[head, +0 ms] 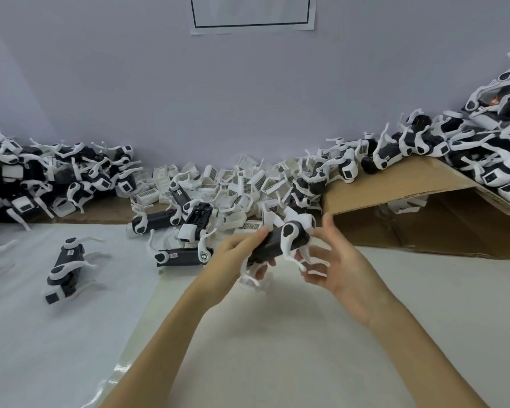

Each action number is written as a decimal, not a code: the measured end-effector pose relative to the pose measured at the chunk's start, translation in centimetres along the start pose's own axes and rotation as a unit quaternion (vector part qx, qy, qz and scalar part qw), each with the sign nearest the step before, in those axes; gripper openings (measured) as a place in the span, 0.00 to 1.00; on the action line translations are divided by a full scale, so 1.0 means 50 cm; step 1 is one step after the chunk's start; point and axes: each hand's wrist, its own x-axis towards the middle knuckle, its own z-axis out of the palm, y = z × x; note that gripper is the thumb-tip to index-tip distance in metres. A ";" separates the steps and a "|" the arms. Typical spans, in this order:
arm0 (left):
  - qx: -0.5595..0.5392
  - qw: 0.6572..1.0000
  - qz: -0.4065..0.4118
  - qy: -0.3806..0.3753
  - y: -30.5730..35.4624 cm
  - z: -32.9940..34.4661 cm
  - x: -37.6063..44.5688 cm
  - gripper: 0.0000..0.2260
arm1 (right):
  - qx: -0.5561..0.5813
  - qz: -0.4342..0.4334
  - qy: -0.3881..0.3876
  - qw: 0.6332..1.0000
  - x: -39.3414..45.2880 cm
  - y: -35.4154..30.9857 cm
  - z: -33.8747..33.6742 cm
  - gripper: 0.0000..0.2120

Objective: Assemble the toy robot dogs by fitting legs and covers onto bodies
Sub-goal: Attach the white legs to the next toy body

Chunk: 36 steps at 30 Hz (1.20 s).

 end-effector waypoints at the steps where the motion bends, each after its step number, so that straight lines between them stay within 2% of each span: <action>1: -0.007 1.000 -0.011 -0.020 -0.004 -0.004 0.001 0.25 | -0.011 -0.007 -0.019 1.000 -0.001 0.002 -0.001 0.29; 3: -0.011 0.999 -0.017 -0.048 -0.009 -0.004 0.002 0.24 | -0.001 -0.019 -0.036 0.999 -0.001 0.007 0.004 0.26; 8: -0.042 0.998 -0.037 -0.030 -0.005 -0.013 0.000 0.29 | 0.042 -0.023 -0.047 0.998 -0.001 0.016 0.010 0.22; 10: -0.069 0.995 -0.048 -0.050 -0.003 -0.012 0.000 0.28 | 0.058 -0.033 -0.063 0.996 -0.002 0.017 0.017 0.20; 14: -0.157 0.972 -0.120 -0.130 -0.003 -0.010 0.001 0.31 | -0.004 -0.079 -0.161 0.984 -0.007 0.014 0.022 0.28; 15: -0.153 0.970 -0.127 -0.143 -0.003 -0.009 0.002 0.32 | -0.030 -0.093 -0.182 0.978 -0.009 0.016 0.024 0.27; 16: -0.140 0.972 -0.127 -0.140 -0.003 -0.004 0.003 0.32 | -0.059 -0.110 -0.180 0.976 -0.010 0.019 0.026 0.23; 18: -0.062 0.993 -0.077 -0.062 -0.002 0.018 0.004 0.30 | -0.120 -0.161 -0.092 0.975 -0.010 0.026 0.032 0.16; 19: 0.004 0.999 -0.037 0.019 -0.001 0.031 0.005 0.29 | -0.164 -0.207 -0.033 0.964 -0.008 0.030 0.034 0.15; 20: 0.060 0.993 0.003 0.106 0.004 0.045 0.005 0.30 | -0.228 -0.267 0.015 0.936 -0.007 0.034 0.033 0.15; 21: 0.076 0.984 0.032 0.161 0.007 0.055 0.005 0.31 | -0.297 -0.328 0.046 0.896 -0.006 0.038 0.032 0.15; 22: 0.065 0.981 0.055 0.174 0.015 0.063 0.003 0.34 | -0.356 -0.380 0.066 0.852 -0.007 0.043 0.032 0.16; 23: 0.056 0.981 0.087 0.161 0.022 0.067 -0.002 0.36 | -0.395 -0.411 0.085 0.817 -0.007 0.049 0.032 0.18; 25: 0.075 0.978 0.161 0.112 0.037 0.072 -0.018 0.36 | -0.431 -0.440 0.118 0.779 -0.008 0.056 0.036 0.19; 27: 0.111 0.970 0.204 0.070 0.041 0.074 -0.025 0.28 | -0.445 -0.468 0.125 0.753 -0.009 0.059 0.041 0.17; 29: 0.123 0.968 0.208 0.063 0.042 0.083 -0.025 0.21 | -0.445 -0.480 0.118 0.747 -0.009 0.059 0.039 0.16; 31: 0.107 0.975 0.188 0.058 0.038 0.091 -0.026 0.22 | -0.450 -0.480 0.135 0.741 -0.007 0.060 0.035 0.15; 33: 0.102 0.975 0.179 0.078 0.039 0.093 -0.029 0.25 | -0.473 -0.479 0.177 0.718 -0.005 0.062 0.032 0.18; 36: 0.222 0.943 0.222 0.107 0.035 0.082 -0.028 0.23 | -0.513 -0.486 0.230 0.669 -0.001 0.055 0.027 0.19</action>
